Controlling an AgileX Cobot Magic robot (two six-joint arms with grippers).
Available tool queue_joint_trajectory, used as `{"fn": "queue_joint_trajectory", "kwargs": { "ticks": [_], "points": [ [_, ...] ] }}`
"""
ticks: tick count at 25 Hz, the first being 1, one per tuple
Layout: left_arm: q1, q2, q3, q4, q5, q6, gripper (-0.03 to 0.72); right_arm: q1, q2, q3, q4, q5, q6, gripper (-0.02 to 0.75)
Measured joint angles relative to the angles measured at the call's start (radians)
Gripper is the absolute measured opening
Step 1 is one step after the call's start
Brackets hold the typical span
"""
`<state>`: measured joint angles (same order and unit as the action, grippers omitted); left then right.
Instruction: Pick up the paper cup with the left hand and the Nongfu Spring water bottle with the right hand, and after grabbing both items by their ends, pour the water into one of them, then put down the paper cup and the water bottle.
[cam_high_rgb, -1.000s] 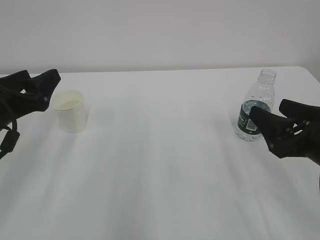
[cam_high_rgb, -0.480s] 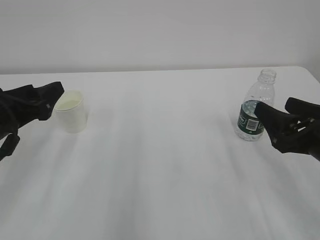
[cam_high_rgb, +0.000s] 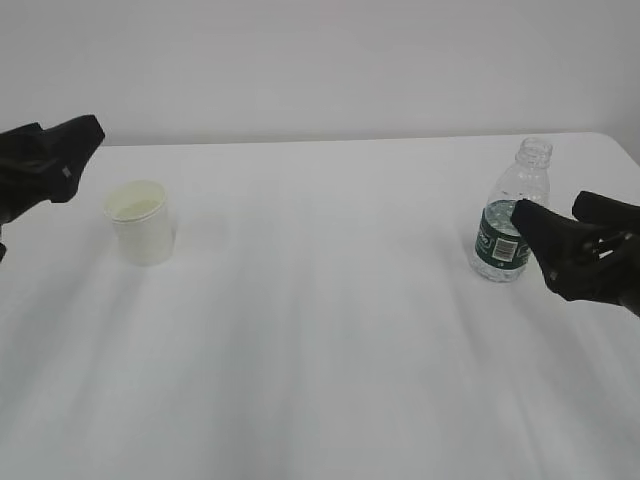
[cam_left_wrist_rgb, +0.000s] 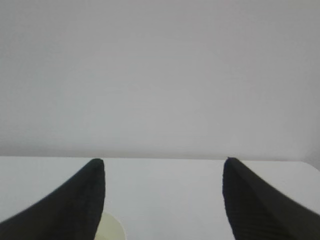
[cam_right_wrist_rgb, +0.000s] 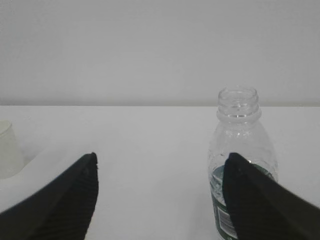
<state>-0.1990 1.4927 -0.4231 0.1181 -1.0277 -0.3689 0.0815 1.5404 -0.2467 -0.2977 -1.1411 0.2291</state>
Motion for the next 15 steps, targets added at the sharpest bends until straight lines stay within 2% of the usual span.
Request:
{"fn": "queue_joint_trajectory", "kwargs": {
  "ticks": [15],
  "points": [
    [0.000,-0.246,0.002,0.002,0.049,0.000,0.524,0.000,-0.172,0.005,0.026,0.000,0.008,0.590]
  ]
}}
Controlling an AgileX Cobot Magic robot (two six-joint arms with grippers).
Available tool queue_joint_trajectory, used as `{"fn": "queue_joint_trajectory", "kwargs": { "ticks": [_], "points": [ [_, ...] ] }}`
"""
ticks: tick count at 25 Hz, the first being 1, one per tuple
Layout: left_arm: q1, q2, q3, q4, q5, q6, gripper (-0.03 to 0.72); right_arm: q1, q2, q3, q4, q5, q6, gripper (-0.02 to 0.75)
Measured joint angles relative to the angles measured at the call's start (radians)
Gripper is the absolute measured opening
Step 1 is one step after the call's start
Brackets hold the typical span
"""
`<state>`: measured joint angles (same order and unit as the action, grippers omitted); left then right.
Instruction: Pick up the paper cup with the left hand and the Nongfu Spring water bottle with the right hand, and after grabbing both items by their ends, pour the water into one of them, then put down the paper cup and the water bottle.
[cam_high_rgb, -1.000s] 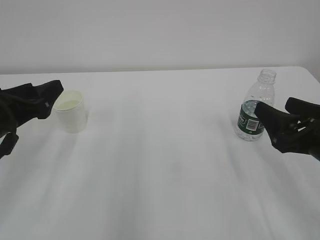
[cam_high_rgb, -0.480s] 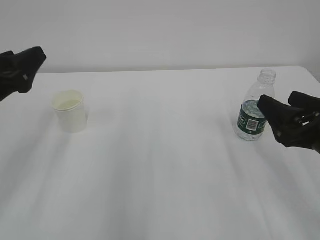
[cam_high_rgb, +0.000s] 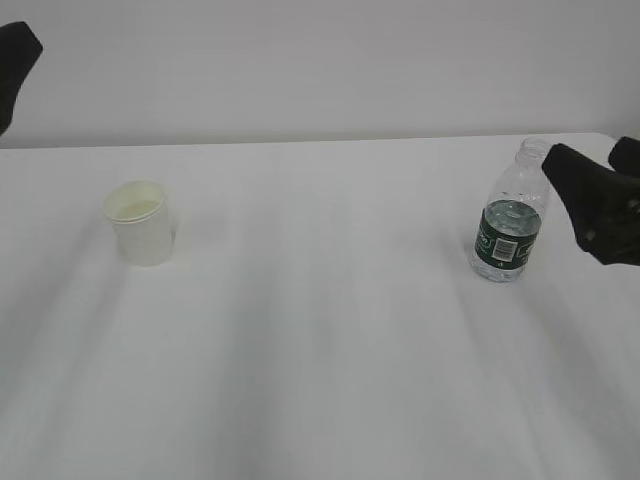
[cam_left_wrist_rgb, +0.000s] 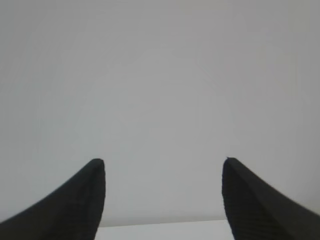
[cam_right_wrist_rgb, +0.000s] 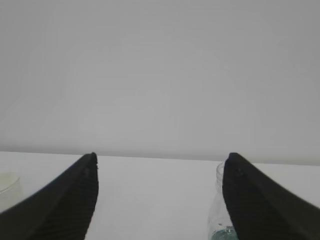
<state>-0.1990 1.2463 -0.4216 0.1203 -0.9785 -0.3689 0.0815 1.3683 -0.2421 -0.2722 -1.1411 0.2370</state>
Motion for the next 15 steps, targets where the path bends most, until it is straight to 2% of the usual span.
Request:
{"fn": "queue_joint_trajectory", "kwargs": {
  "ticks": [7,15],
  "points": [
    [0.000,-0.102,0.005,-0.009,0.031,0.000,0.524,0.000,-0.088,0.000,0.003,0.041,0.000,0.590],
    [0.000,-0.258,0.006,-0.016,0.184,0.000,0.524,0.000,-0.214,0.000,0.004,0.150,0.006,0.590]
  ]
}}
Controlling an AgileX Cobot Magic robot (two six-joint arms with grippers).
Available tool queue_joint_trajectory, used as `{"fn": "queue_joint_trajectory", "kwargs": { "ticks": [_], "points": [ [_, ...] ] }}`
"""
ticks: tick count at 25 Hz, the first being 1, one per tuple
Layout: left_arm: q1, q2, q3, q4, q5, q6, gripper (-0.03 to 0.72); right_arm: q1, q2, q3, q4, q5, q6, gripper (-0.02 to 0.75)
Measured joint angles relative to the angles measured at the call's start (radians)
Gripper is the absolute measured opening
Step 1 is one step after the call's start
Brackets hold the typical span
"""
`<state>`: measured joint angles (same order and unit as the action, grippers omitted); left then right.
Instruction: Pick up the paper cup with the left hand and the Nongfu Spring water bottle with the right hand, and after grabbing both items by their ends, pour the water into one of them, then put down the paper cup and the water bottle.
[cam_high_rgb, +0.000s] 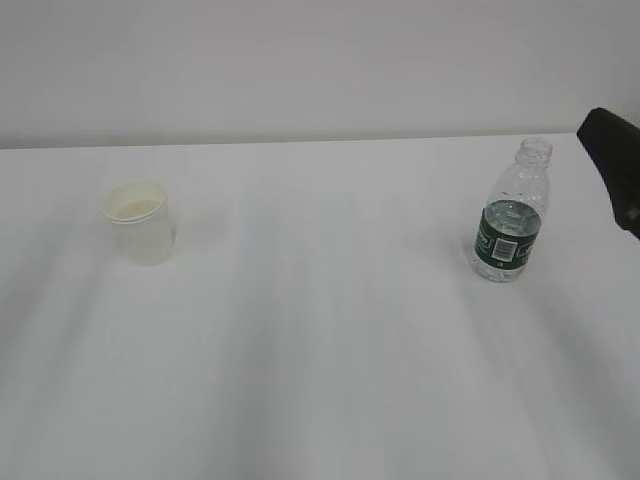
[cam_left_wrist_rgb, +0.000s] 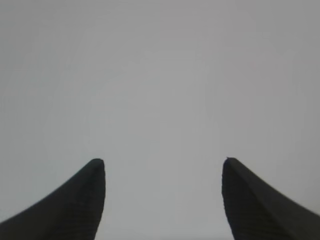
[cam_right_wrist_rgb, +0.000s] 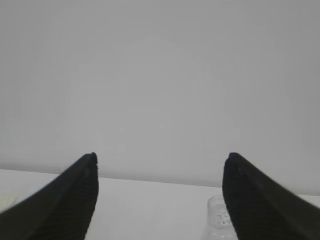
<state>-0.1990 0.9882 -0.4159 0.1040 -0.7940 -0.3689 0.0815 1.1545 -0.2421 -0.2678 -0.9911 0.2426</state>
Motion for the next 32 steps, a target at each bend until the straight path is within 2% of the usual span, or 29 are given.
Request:
{"fn": "queue_joint_trajectory", "kwargs": {
  "ticks": [7,12,32],
  "points": [
    [0.000,-0.148,0.004,0.000,0.232,0.000,0.524,0.000,-0.132,0.000,0.002,0.134,0.002,0.590],
    [0.000,-0.236,0.004,0.041,0.391,0.000,0.524,0.000,-0.217,0.000,0.002,0.224,0.002,0.590],
    [0.000,-0.481,0.006,0.143,0.736,0.000,0.524,0.000,-0.671,0.000,0.009,0.689,0.007,0.590]
  ]
}}
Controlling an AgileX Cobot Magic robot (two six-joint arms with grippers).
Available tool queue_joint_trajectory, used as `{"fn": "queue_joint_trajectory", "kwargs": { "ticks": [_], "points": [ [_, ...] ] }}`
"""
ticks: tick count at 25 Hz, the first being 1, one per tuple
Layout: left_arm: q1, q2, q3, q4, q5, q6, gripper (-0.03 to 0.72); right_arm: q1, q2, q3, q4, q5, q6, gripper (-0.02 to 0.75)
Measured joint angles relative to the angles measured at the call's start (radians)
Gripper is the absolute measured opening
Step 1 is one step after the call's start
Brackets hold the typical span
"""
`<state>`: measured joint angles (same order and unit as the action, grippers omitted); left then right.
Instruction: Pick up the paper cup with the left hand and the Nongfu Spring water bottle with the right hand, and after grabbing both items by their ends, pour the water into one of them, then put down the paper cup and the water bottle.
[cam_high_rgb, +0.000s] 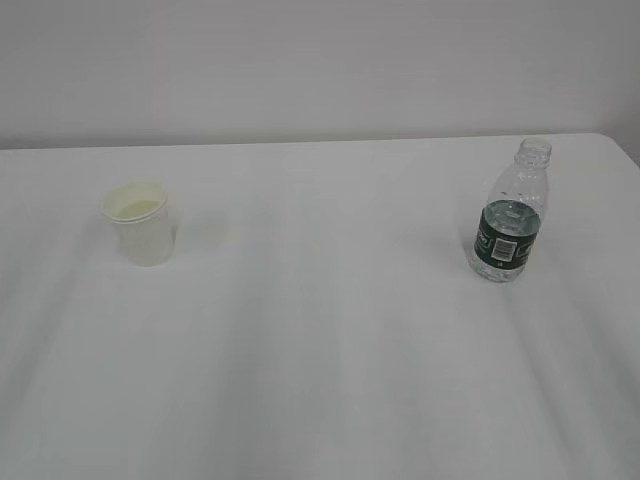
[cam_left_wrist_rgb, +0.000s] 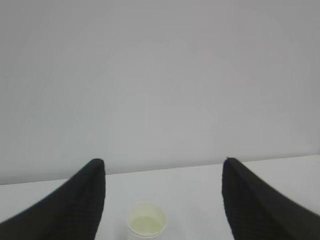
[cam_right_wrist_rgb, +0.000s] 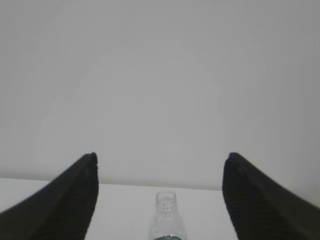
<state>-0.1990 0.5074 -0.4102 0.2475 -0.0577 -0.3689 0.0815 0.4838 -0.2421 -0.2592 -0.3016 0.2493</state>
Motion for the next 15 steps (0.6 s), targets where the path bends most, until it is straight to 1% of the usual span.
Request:
{"fn": "queue_joint_trajectory", "kwargs": {
  "ticks": [8,12,15],
  "points": [
    [0.000,-0.096,0.000,0.002,0.120,0.000,0.524,0.000,-0.164,0.000,0.004,0.169,0.003,0.590],
    [0.000,-0.164,0.000,0.002,0.235,0.000,0.524,0.001,-0.236,0.000,0.004,0.249,0.007,0.590],
    [0.000,-0.216,0.000,0.002,0.333,0.000,0.524,0.001,-0.274,-0.011,0.006,0.353,0.007,0.590]
  ]
}}
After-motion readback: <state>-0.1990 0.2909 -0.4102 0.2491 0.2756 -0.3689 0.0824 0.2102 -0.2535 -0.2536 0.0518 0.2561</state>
